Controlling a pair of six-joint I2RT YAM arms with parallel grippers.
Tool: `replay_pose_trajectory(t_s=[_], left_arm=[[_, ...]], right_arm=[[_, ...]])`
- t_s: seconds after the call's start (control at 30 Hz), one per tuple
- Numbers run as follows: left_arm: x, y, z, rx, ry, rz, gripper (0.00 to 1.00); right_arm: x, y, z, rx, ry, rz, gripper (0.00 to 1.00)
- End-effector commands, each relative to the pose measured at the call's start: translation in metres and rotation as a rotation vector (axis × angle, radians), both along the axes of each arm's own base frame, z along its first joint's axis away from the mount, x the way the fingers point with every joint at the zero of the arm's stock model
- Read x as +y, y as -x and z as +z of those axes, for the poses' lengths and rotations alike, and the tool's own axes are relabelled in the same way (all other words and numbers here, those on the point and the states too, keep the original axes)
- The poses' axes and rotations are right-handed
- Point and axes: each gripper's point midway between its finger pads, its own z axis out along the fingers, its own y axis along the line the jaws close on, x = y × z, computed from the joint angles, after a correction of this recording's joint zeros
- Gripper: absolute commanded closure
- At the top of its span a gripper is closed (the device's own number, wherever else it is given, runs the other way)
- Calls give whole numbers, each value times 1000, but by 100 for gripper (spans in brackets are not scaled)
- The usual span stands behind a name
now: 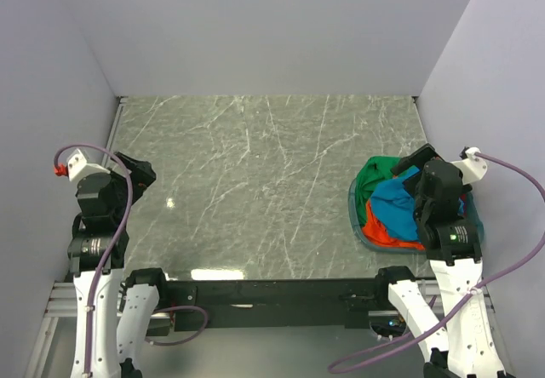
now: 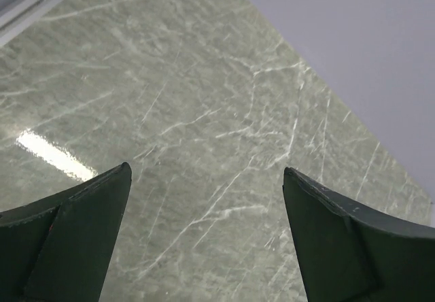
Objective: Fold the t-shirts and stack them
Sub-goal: Grab the tshirt from the pile
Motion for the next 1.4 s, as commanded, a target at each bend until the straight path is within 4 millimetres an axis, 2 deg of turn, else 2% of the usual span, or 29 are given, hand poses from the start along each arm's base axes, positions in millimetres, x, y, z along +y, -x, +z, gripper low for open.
replay_pose_trajectory(t_s=[0.0, 0.13, 0.23, 0.37, 0.5, 0.53, 0.67, 0.77, 0.8, 0.93, 1.0, 1.07, 1.17, 1.3, 1.33, 1.37], left_arm=[[-4, -3, 4, 14, 26, -18, 1], [-7, -9, -3, 36, 41, -30, 0], [-9, -12, -6, 42, 44, -42, 1], [-6, -12, -11, 57, 36, -30, 1], [-6, -12, -15, 59, 35, -32, 0], [-6, -11, -15, 59, 36, -34, 1], [-3, -10, -21, 78, 30, -18, 0], [-3, -10, -24, 82, 28, -19, 1], [-4, -10, -26, 87, 30, -22, 1], [-2, -10, -25, 91, 22, -14, 1], [-1, -10, -25, 93, 19, -10, 1], [-1, -9, -26, 95, 20, -8, 1], [-2, -10, -26, 94, 23, -12, 1], [-2, -9, -25, 89, 24, -10, 1], [-2, -9, -24, 86, 25, -9, 1], [-2, -9, -23, 81, 23, -11, 0]], right_arm=[[-4, 2, 11, -9, 29, -2, 0], [-7, 1, -9, 47, 86, 16, 0], [-17, -1, -20, 98, 86, -60, 0], [-19, -18, -37, 177, 102, -68, 0], [-31, -35, -68, 312, 87, -130, 0], [-39, -36, -73, 331, 80, -158, 0], [-47, -47, -95, 393, 60, -178, 1], [-52, -51, -109, 430, 36, -204, 6], [-53, -55, -112, 430, 32, -209, 10], [-60, -58, -122, 443, 11, -241, 39], [-63, -57, -126, 452, 13, -254, 45], [-64, -56, -126, 452, 9, -255, 58], [-63, -54, -117, 430, 8, -250, 75], [-63, -46, -87, 356, 25, -246, 85], [-63, -46, -78, 335, 28, -242, 95], [-62, -42, -67, 307, 39, -230, 100]])
